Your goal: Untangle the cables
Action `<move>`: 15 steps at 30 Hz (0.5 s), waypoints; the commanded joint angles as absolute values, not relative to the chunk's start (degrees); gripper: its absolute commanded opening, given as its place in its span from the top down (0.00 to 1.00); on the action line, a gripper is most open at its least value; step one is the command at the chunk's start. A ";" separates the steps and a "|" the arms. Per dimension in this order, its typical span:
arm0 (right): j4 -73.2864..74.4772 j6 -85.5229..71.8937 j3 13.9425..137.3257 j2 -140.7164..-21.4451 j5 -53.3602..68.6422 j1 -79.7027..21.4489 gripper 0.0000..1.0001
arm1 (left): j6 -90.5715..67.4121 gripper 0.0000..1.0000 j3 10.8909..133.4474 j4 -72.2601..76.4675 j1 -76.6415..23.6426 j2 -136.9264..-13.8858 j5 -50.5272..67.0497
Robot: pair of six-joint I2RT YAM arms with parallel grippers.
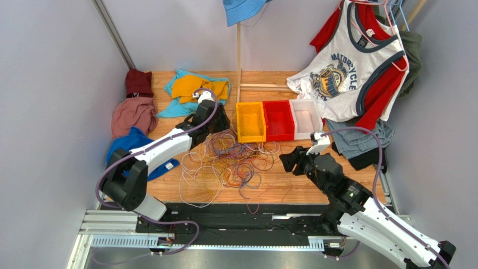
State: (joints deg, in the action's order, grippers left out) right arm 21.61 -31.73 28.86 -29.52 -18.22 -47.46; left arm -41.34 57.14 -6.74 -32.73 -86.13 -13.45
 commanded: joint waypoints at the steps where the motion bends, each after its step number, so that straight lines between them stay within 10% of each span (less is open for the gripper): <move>1: 20.30 -31.56 28.48 -29.44 -18.98 -47.72 0.50 | -43.42 0.40 59.85 1.93 -32.08 -89.46 -6.68; 15: 19.60 -29.88 28.12 -30.41 -19.95 -47.72 0.49 | -46.67 0.45 59.94 5.36 -30.06 -96.15 -3.52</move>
State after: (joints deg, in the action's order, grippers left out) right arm 21.61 -31.03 28.84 -30.35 -18.96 -47.46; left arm -45.45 58.26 2.39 -30.65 -95.64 -4.21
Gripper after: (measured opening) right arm 0.505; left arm 0.563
